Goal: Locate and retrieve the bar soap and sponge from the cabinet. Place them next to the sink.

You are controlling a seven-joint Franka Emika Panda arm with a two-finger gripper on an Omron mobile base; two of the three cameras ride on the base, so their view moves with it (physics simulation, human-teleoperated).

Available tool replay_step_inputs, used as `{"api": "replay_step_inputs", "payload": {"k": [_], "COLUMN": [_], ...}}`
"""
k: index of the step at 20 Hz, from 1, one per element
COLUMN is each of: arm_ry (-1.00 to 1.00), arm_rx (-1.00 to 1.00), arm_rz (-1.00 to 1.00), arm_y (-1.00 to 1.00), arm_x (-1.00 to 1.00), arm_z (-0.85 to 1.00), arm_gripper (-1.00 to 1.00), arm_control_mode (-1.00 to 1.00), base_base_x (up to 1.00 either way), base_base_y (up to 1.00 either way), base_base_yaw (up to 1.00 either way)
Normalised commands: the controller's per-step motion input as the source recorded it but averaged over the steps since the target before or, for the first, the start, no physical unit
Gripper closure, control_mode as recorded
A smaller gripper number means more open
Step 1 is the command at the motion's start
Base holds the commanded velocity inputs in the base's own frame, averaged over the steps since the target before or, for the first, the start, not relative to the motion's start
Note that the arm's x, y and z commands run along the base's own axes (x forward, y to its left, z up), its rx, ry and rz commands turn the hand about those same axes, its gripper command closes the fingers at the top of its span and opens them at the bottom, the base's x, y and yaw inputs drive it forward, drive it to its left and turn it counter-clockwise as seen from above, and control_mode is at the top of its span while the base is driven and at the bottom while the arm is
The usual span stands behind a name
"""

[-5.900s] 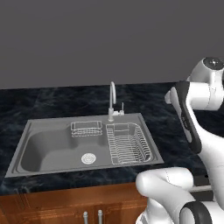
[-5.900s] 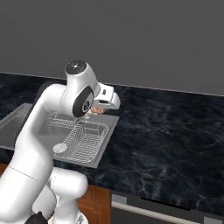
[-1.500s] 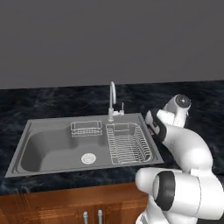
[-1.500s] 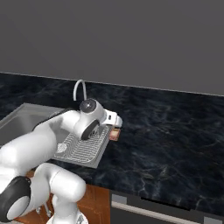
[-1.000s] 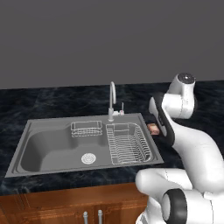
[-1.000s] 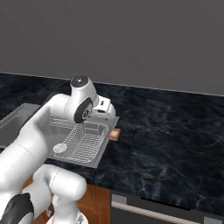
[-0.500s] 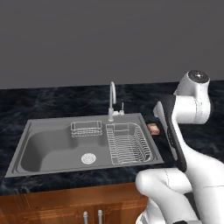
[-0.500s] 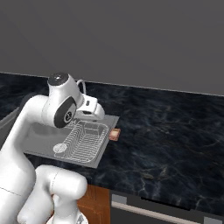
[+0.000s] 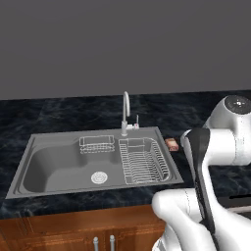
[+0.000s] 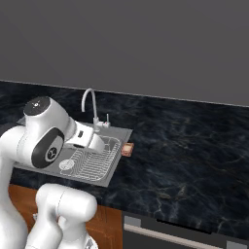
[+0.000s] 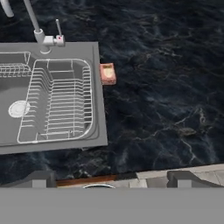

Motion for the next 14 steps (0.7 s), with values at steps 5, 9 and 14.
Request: {"api": "replay_step_inputs", "payload": {"k": [5, 9, 14], "arm_ry": [0.00, 0.00, 0.00], "arm_rx": [0.00, 0.00, 0.00], "arm_rz": [-0.12, -0.02, 0.00], "arm_y": [0.01, 0.05, 0.00], "arm_x": [-0.64, -0.07, 0.00], "arm_z": [-0.02, -0.06, 0.00], "arm_gripper": [-1.00, -1.00, -1.00], "arm_control_mode": [-1.00, -1.00, -1.00], "base_base_x": [0.00, 0.00, 0.00], "base_base_y": [0.00, 0.00, 0.00], "base_base_yaw": [0.00, 0.00, 0.00]}}
